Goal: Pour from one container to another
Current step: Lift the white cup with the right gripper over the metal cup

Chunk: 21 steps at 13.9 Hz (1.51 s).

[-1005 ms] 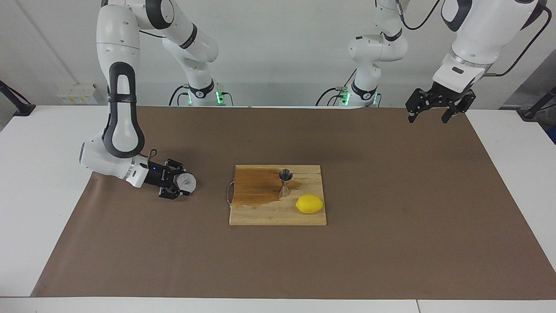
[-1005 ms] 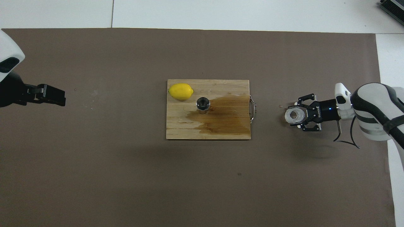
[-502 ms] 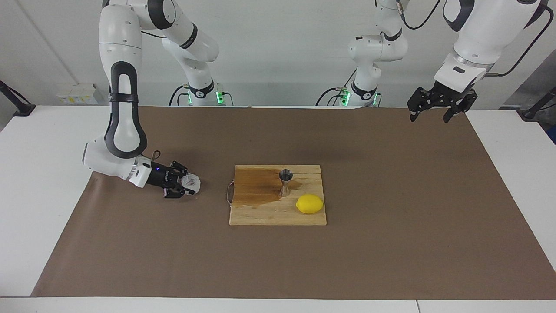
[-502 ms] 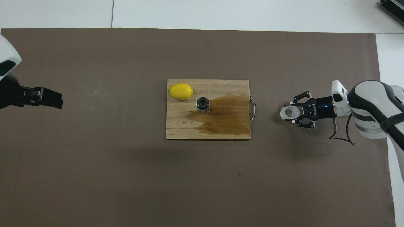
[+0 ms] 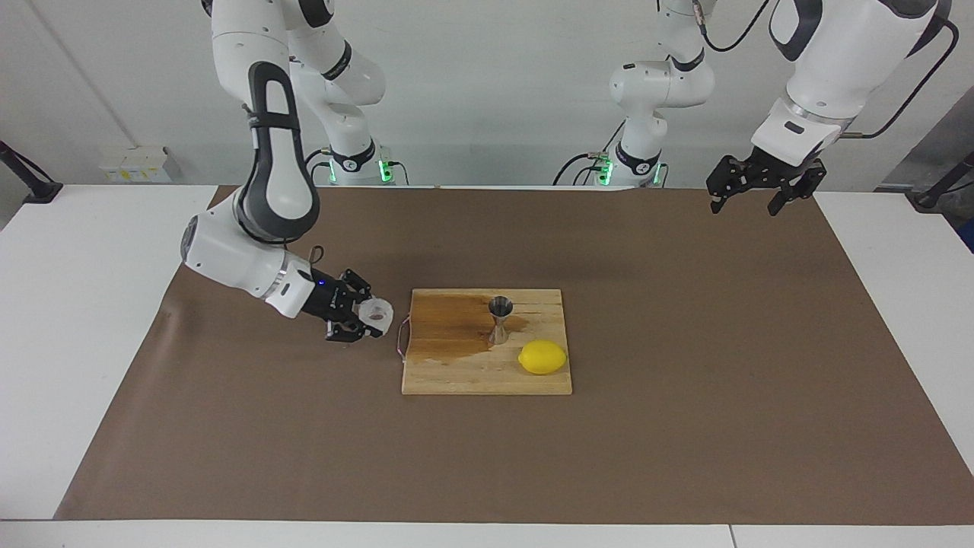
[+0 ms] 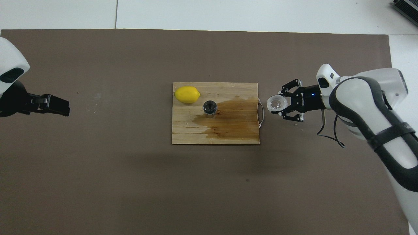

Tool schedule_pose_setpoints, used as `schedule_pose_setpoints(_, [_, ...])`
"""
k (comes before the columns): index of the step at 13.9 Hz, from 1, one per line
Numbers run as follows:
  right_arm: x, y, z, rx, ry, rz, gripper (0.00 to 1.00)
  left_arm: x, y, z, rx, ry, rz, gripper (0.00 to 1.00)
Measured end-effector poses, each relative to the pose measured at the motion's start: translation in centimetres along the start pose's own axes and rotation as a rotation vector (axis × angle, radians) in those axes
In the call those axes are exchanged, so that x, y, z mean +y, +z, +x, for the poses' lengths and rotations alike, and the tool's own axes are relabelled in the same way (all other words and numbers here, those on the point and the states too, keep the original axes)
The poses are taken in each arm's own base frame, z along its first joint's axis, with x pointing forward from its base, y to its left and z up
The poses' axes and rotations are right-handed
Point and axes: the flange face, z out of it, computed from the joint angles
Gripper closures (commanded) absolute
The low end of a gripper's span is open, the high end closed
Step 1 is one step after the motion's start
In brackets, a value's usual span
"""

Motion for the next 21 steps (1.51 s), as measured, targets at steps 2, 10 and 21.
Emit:
schedule_pose_setpoints(2, [-0.7, 1.5, 4.1, -0.041, 0.033, -0.006, 0.85, -0.1, -0.1, 0.1, 0.007, -0.002, -0.002, 0.0])
schedule_pose_setpoints(10, [-1.9, 4.5, 12.8, -0.177, 0.115, -0.053, 0.85, -0.4, 0.0, 0.0, 0.006, -0.008, -0.002, 0.0])
schedule_pose_setpoints(21, [-4.4, 7.2, 20.7, -0.437, 0.073, -0.166, 0.88, -0.4, 0.0, 0.0, 0.006, -0.008, -0.002, 0.0])
